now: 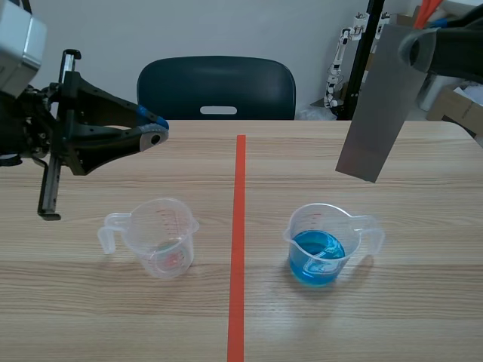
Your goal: Do the redox reaction experiment. raise the plate out of the solution
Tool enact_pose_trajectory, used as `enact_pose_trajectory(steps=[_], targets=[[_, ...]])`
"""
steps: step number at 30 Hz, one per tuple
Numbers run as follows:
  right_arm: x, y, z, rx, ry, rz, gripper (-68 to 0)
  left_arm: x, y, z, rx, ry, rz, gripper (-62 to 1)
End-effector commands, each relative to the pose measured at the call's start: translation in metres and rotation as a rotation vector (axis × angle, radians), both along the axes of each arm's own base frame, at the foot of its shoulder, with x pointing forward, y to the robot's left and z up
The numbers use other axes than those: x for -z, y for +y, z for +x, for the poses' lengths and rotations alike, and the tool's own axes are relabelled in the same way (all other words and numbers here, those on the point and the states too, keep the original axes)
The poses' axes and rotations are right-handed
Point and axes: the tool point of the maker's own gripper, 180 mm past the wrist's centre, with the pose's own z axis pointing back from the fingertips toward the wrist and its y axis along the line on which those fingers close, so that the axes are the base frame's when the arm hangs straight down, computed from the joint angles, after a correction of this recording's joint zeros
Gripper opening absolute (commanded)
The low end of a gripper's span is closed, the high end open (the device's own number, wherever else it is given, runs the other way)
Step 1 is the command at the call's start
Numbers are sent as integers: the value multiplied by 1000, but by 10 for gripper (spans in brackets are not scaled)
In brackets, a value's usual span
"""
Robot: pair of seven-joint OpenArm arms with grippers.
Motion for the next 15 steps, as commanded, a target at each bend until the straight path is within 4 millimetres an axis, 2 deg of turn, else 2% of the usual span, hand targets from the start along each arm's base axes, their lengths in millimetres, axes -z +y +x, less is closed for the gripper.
enact_pose_trajectory(steps=[1,9,15], targets=[[-15,-3,2,1,-30,10,-669,-10,-8,6,8,-23,-20,-585],[-10,-3,2,1,-18,-15,-669,-4,-56,17,62,-36,20,-583],[-10,-4,2,1,-17,-16,-669,-4,-82,20,93,-22,-18,-583]])
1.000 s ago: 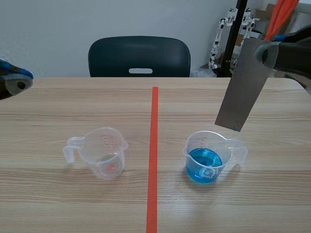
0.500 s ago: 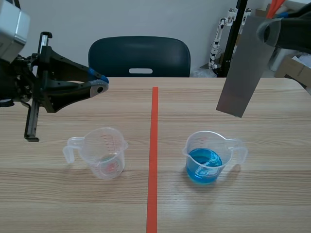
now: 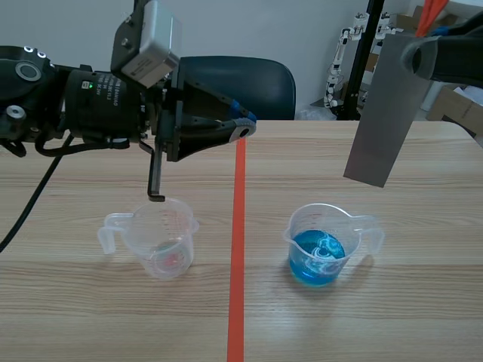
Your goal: Do the redox reaction experiment. raise the plate out of the solution
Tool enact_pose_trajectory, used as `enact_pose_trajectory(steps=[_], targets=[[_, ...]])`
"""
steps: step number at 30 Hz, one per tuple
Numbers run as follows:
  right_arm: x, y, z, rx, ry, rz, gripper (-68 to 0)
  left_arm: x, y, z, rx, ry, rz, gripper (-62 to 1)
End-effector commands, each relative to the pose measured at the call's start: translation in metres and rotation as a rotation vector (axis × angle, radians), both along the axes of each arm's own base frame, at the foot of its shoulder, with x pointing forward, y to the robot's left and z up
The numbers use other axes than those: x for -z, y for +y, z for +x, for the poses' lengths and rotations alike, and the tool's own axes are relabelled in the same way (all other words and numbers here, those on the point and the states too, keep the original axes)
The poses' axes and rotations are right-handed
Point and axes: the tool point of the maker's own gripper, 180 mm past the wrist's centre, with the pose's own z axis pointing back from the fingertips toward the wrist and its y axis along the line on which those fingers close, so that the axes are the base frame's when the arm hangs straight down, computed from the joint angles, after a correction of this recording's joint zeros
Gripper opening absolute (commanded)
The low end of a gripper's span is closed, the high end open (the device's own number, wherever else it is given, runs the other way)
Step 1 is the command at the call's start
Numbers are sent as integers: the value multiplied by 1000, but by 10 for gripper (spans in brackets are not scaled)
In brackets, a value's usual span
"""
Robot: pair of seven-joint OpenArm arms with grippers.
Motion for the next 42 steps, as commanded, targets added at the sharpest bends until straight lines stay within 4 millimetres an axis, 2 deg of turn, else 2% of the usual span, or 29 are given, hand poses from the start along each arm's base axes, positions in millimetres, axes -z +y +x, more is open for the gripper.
enact_pose_trajectory(steps=[1,12,17,24,31,42], targets=[[-16,0,2,-4,-33,27,-669,-9,-5,0,12,-2,-35,-583],[-17,0,2,-4,-34,33,-669,-18,-34,-3,43,21,-116,-583],[-17,0,2,-4,-34,33,-669,-19,-43,1,14,85,-133,-583],[-17,0,2,-4,-34,34,-669,-6,-53,-3,3,204,-133,-583],[-17,0,2,-4,-34,34,-669,3,-61,-11,17,252,-115,-583],[-17,0,2,-4,-34,33,-669,19,-61,-20,3,320,-101,-583]])
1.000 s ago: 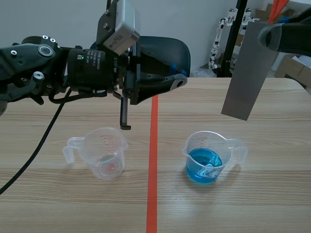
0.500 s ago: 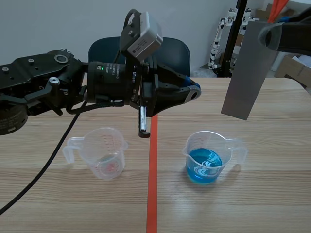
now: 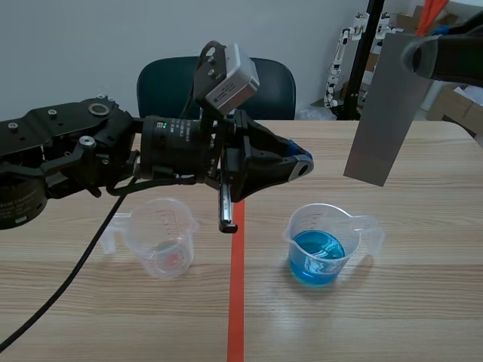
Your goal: Do the redox reaction experiment. raise the plate out of the solution
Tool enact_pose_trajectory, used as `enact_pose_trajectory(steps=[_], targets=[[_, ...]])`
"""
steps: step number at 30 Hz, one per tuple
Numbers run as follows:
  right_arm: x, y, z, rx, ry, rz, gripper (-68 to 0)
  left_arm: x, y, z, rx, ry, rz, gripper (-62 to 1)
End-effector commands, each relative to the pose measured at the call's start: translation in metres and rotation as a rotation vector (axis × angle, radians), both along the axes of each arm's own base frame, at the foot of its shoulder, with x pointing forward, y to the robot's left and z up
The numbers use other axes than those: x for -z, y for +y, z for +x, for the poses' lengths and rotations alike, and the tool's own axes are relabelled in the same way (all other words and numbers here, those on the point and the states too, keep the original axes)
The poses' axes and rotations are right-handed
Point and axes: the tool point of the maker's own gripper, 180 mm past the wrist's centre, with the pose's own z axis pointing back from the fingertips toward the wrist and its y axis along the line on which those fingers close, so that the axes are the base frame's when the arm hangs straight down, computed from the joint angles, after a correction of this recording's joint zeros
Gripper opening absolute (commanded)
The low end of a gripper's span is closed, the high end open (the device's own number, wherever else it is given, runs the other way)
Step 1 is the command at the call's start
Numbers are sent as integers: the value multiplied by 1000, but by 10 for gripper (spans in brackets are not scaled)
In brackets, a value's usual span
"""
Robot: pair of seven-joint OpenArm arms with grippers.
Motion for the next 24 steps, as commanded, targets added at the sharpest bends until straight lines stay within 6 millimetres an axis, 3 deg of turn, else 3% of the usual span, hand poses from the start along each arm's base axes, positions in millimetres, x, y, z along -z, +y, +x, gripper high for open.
enact_pose_trajectory(steps=[1,24], targets=[[-16,0,2,-4,-33,30,-669,-11,-5,0,8,-4,-37,-583],[-16,0,2,-4,-33,29,-669,-8,-4,0,6,-3,-22,-583]])
